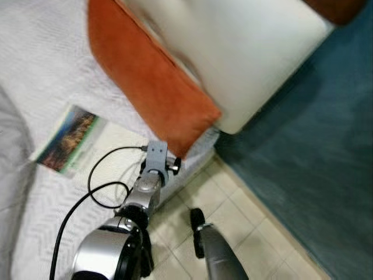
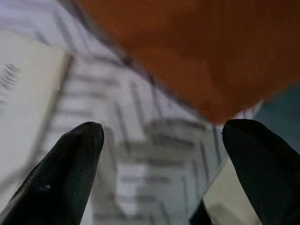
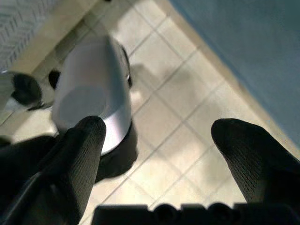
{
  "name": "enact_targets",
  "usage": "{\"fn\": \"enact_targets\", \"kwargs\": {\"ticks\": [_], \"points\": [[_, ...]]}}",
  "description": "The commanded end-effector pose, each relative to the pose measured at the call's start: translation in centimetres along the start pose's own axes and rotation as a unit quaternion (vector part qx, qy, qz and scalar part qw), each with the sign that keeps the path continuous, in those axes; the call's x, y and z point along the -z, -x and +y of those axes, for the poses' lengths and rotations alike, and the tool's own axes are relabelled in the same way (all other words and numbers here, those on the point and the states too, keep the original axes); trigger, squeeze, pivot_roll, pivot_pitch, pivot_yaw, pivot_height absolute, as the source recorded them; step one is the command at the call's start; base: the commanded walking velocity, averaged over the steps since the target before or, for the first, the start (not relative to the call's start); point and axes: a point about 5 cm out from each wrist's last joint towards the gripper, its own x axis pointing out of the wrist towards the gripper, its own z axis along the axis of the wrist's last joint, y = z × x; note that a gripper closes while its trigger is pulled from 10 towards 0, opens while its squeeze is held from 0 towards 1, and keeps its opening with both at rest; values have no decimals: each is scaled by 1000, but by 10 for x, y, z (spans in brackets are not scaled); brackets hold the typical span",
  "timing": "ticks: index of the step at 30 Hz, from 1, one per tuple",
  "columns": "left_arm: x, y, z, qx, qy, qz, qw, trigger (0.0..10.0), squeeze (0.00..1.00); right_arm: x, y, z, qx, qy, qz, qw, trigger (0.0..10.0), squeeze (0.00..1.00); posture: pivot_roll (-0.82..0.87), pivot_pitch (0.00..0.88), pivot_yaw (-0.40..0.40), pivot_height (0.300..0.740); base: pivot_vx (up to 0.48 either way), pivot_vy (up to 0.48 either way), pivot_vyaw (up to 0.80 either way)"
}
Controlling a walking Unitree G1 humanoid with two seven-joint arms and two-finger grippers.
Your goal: Clean up the room
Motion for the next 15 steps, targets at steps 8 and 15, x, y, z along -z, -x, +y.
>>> {"fn": "enact_targets", "kwargs": {"ticks": [8,15], "points": [[-9,2,52,-86,-9,-8,996,10000,0,8,28,-6,-9,8,46,999,10000,0,-676,719,-142,740,0,0,0],[-6,3,50,-69,-58,-10,996,10000,0,13,26,0,-33,0,47,998,10000,0,-640,709,-129,740,0,0,0]]}}
